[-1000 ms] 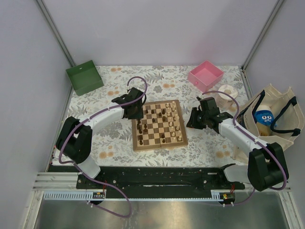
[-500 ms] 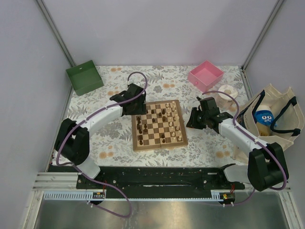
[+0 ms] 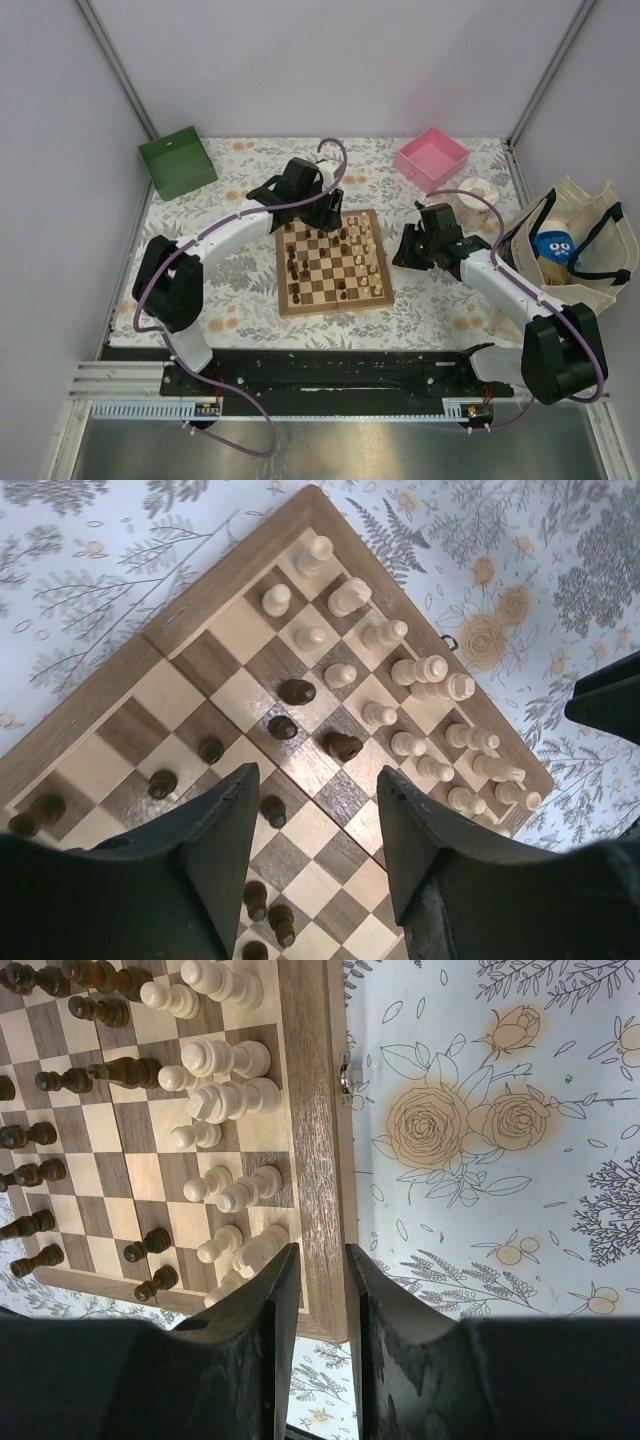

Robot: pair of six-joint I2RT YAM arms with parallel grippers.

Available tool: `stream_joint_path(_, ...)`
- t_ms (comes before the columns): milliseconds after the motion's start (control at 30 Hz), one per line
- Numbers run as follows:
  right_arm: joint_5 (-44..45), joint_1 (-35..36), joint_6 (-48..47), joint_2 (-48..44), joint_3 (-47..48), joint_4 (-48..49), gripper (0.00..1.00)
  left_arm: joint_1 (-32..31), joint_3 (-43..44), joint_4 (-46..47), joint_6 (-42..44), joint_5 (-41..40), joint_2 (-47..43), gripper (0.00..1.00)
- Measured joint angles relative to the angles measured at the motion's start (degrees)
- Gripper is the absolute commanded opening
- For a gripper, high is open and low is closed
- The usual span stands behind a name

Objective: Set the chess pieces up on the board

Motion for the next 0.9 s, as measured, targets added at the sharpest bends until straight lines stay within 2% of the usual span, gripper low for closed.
stream_joint_path(233,-0.02,0.00,-0.07,-0.02,0.00,0.00,0.33,-3.21,4.13,-3.04,3.89,1.42,6.25,0.49)
stream_joint_path(500,-0.04,0.00,-0.37,-0.02,0.00,0.00,0.34,-6.54,5.95,-6.45,6.10,0.46,8.63,0.44)
stream_joint_path(900,-0.09,0.00,-0.39,-0.02,0.00,0.00,0.34,-7.19,8.13,-9.64,6.73,-3.37,11.87,0.42)
